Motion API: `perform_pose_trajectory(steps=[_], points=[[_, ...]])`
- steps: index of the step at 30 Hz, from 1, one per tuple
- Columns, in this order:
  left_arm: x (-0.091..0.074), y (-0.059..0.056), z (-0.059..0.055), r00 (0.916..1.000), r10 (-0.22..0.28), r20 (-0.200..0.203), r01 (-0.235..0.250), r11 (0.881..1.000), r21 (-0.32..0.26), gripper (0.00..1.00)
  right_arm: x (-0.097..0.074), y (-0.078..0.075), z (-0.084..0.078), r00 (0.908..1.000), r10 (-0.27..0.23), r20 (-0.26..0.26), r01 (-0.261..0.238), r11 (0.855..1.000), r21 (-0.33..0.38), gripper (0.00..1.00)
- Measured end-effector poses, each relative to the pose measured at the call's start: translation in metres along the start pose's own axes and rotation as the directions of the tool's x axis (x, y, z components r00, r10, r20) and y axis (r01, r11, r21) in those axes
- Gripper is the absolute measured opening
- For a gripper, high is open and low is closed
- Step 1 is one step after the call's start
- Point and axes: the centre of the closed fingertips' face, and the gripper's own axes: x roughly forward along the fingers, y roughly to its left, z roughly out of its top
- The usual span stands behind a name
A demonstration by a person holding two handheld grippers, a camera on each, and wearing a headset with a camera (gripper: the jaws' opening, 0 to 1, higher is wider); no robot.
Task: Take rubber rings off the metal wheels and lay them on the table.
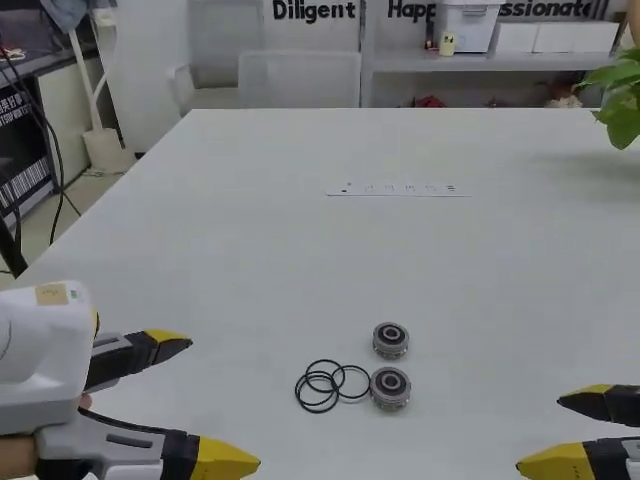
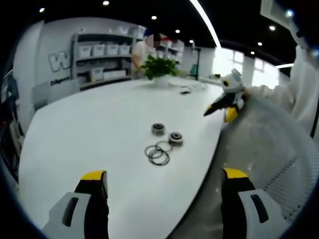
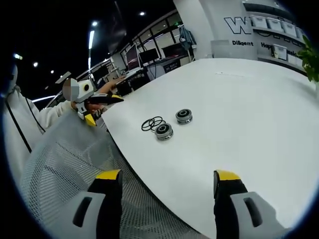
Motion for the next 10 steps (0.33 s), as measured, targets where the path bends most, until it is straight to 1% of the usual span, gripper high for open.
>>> perform_pose_trajectory(steps=[4,10], points=[[0.0014,-0.0032,-0.0017,0.9999,-0.009,-0.008,0.009,1.000,0.001,0.96,0.0011,0.0023,-0.0017,1.0000,0.006,-0.007,-0.006,1.000,-0.002,0.72],[0.0012,-0.0041,-0.0047,0.9998,-0.006,-0.021,0.006,1.000,0.004,0.96,0.0013,0.0030,-0.0079,0.9993,0.005,-0.037,-0.006,1.000,-0.010,0.72]])
